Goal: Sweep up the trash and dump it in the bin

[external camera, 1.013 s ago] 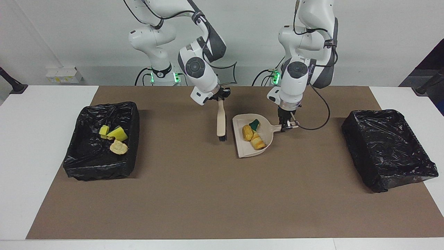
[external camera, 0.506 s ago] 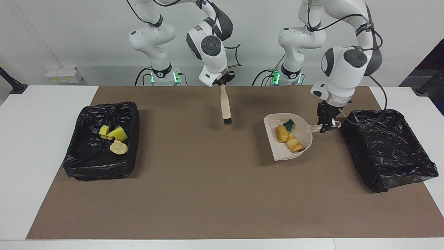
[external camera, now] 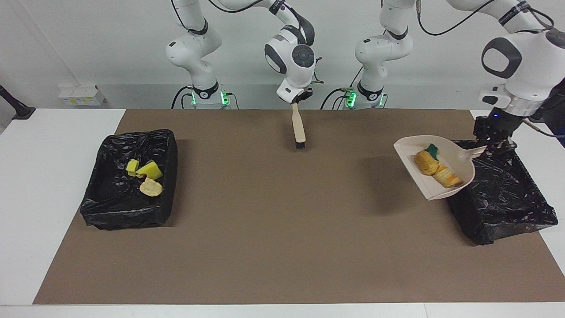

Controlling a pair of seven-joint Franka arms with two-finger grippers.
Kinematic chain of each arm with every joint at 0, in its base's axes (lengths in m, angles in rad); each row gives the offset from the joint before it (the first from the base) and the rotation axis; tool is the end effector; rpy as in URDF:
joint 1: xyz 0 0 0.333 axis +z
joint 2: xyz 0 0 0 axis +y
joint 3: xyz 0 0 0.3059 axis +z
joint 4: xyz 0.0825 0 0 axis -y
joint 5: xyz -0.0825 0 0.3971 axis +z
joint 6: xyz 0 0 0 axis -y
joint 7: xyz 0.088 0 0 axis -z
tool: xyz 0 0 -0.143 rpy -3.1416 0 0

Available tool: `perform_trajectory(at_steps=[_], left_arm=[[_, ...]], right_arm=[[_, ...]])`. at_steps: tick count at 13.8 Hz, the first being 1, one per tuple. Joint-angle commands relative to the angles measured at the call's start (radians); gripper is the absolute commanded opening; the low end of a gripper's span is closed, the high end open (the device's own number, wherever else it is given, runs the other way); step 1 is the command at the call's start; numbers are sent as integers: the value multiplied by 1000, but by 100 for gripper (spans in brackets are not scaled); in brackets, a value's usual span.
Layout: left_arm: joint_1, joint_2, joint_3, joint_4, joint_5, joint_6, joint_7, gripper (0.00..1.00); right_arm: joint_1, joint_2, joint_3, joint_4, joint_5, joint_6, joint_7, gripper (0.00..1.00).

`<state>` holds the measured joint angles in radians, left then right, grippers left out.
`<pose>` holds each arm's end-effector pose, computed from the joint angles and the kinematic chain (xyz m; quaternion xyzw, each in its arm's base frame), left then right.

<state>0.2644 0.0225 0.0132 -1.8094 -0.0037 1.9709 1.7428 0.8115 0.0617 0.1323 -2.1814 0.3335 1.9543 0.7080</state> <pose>0.5784 0.1644 0.4847 -0.7420 0.6668 -0.0383 0.0580 0.2728 0.4325 0.2932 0.9783 0.0322 -0.2046 0.0045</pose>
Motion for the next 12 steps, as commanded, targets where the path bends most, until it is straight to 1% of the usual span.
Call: perform_trajectory(at_steps=[1, 2, 4, 5, 6, 7, 9, 10, 12], left_arm=[[91, 138, -12, 235, 2, -96, 66, 0], [123, 158, -12, 270, 33, -99, 83, 0], [156, 180, -12, 282, 117, -60, 147, 0], [179, 188, -4, 288, 154, -20, 155, 0], [206, 201, 2, 291, 195, 12, 156, 0], [214, 214, 2, 295, 241, 38, 156, 0], [216, 218, 4, 288, 342, 97, 146, 0], [216, 227, 4, 283, 417, 126, 146, 0], [197, 240, 2, 271, 532, 135, 92, 0]], right_arm=[[12, 21, -3, -8, -20, 47, 39, 0], [12, 23, -3, -9, -30, 52, 39, 0], [8, 26, -3, -6, -37, 52, 38, 0], [6, 27, -5, -3, -42, 46, 38, 0], [3, 29, -5, 5, -68, 41, 28, 99], [0, 42, -5, 32, -115, 25, 24, 100], [-30, 70, -8, 110, -139, -41, 22, 100], [-50, 70, -8, 135, -143, -46, 22, 100], [-112, 63, -8, 191, -165, -76, -13, 100]])
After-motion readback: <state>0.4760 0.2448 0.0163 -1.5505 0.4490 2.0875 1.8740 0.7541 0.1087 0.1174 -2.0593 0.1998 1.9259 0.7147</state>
